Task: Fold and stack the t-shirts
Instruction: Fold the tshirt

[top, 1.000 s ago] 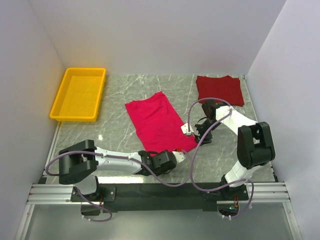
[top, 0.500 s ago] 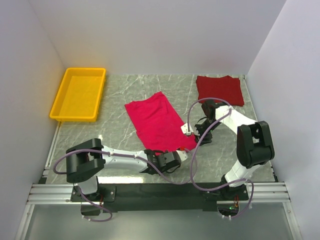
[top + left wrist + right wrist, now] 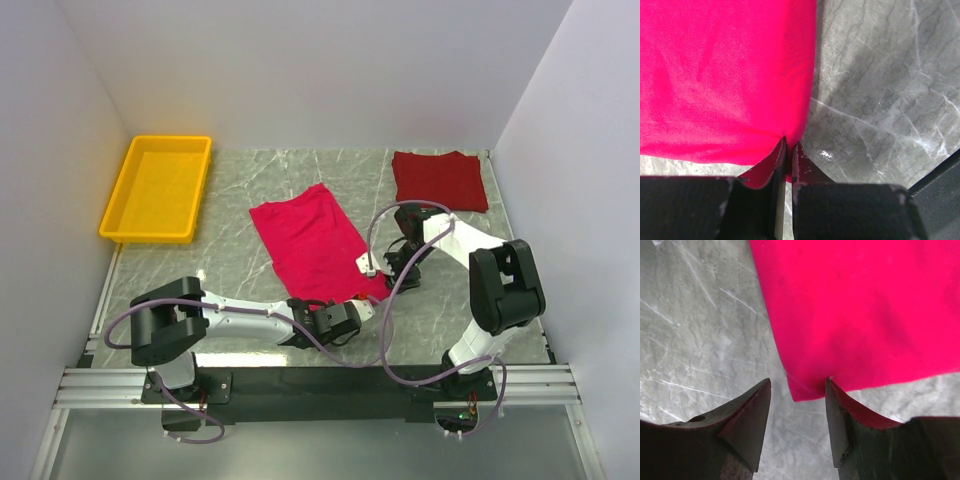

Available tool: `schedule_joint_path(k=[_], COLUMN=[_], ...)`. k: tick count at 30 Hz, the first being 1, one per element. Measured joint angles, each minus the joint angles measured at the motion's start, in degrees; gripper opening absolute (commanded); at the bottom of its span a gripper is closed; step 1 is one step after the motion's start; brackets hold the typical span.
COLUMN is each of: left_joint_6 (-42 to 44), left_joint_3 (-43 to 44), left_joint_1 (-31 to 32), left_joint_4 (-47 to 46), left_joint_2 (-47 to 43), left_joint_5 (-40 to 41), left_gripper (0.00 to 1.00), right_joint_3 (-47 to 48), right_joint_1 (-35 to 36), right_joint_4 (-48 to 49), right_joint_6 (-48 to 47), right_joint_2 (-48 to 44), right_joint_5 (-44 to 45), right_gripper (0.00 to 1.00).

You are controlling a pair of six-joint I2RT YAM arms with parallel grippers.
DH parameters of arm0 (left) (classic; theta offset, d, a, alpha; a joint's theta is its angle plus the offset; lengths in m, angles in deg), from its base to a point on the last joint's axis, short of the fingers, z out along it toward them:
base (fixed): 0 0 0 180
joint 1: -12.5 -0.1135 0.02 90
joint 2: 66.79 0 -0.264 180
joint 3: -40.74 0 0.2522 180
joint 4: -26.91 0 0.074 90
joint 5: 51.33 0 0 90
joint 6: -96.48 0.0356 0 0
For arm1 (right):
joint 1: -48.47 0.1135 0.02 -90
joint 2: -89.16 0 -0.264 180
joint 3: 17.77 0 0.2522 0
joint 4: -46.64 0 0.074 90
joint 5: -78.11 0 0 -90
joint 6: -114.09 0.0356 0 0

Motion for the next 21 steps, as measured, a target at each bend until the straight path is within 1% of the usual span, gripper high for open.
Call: schedule_joint_path(k=[9,12,18,19,21], left_joint_6=[-0.1,-0.1,-0.4,-0.5,-0.8], left_joint_3=[-1.0,-1.1,-2.0,-2.1,-2.6], left_joint_1=[0.0,-0.2,-0.6,-0.6,-0.8], left_joint_4=[-0.5,-0.7,-1.4,-1.5,-1.9], left_joint_2=[-0.7,-0.9,-1.6,-1.7,-2.1], left_joint_5=[0.0,-0.1,-0.5,-0.6,-0.8], left_gripper=[0.09,0.09,0.08,0.08,0.07], right_joint_3=[-2.4,-2.5,-2.6,-2.9,-3.7], right_joint_1=[1.8,2.8,3.6,3.7,3.7], right_joint_4=[3.3,4.4,7.2,7.9,9.4], right_joint_6=[3.7,6.2,9.8,10.4,11.3], right_joint_2=[1.0,1.0,0.9,0.8,0.2], right_joint_5=[2.7,3.7,4.9,4.9,5.0], right_gripper=[0.54,0.51,0.34,0.28,0.2])
